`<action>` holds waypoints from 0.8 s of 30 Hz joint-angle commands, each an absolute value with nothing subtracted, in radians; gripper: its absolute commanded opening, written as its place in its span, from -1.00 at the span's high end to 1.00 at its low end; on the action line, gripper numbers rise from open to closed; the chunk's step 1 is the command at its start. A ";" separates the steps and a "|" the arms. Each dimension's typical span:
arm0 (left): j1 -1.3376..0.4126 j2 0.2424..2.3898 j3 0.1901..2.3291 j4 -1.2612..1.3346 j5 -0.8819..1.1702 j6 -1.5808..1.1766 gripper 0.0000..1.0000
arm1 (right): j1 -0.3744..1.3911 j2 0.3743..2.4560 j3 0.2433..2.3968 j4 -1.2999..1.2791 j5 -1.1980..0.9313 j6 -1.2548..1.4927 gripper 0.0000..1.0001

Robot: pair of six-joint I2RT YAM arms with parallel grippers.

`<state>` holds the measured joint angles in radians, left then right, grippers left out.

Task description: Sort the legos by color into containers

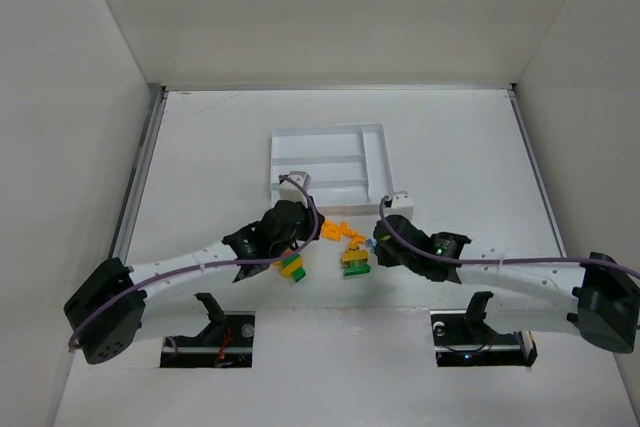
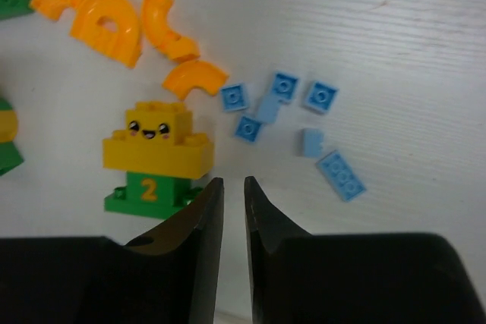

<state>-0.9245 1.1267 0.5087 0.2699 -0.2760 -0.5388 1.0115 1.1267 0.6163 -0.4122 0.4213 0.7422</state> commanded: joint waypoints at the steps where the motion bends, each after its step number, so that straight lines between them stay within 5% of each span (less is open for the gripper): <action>1: -0.900 1.129 0.494 0.353 -0.276 -0.525 0.67 | 1.058 1.106 0.635 -0.328 0.400 0.700 0.46; 6: -0.883 1.190 0.551 0.339 -0.287 -0.526 0.58 | 1.108 1.097 0.609 -0.241 0.359 0.724 -0.42; 8: -0.875 1.218 0.577 0.325 -0.278 -0.534 0.55 | 1.136 1.103 0.609 -0.245 0.367 0.732 -0.60; 24: -0.794 1.137 0.552 0.279 -0.227 -0.580 0.30 | 1.197 1.321 0.666 -0.222 0.356 0.787 -0.99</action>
